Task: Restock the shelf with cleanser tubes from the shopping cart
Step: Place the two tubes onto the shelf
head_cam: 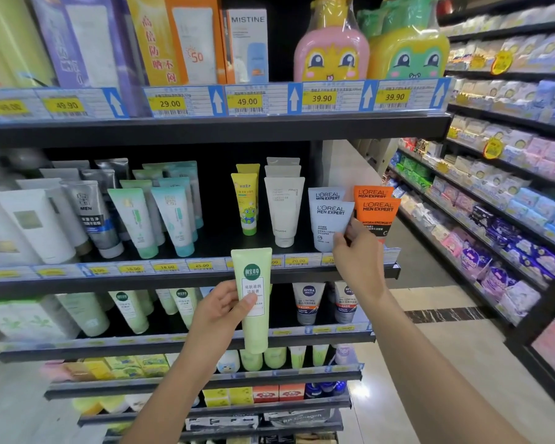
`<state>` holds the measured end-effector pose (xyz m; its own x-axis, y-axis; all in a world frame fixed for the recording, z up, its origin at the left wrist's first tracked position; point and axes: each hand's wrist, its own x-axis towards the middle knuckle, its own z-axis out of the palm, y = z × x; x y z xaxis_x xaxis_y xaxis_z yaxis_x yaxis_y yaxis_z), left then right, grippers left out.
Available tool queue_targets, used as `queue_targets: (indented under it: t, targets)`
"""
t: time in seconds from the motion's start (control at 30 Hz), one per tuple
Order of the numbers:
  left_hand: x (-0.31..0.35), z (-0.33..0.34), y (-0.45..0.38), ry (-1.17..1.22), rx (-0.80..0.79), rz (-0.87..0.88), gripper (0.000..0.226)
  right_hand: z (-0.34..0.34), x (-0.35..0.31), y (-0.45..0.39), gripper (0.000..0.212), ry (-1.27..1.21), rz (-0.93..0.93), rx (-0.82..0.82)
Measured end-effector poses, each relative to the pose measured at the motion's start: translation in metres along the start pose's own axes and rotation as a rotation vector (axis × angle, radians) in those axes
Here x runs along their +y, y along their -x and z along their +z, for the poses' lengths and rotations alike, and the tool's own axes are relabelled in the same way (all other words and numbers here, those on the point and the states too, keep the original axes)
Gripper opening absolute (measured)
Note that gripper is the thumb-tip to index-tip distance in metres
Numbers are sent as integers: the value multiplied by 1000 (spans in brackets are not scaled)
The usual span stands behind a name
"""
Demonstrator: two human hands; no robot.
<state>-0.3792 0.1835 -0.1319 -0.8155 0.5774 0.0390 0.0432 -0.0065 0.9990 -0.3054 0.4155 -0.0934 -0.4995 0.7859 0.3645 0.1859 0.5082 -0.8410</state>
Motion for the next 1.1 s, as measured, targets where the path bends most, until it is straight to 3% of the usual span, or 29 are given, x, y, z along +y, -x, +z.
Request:
queue_targets:
  t: [0.17, 0.27, 0.37, 0.43, 0.63, 0.83, 1.1]
  targets:
    - [-6, -21, 7, 25, 36, -10, 23, 8, 0, 16, 32, -11, 26, 68]
    - [-13, -44, 9, 25, 54, -12, 23, 10, -6, 26, 53, -91, 135, 153]
    - [-20, -73, 7, 21, 63, -22, 23, 23, -26, 48, 48, -167, 6, 270]
    - [-26, -95, 7, 4, 64, -31, 22, 45, -40, 61, 42, -95, -151, 225]
    - [-54, -165, 2, -89, 78, -11, 18, 136, -63, 78, 43, 418, -615, -142]
    - [-90, -214, -21, -129, 90, 17, 20, 183, -50, 92, 43, 663, -633, -68]
    - [-124, -239, -46, -247, 200, 100, 26, 192, -46, 102, 50, 687, -622, -23]
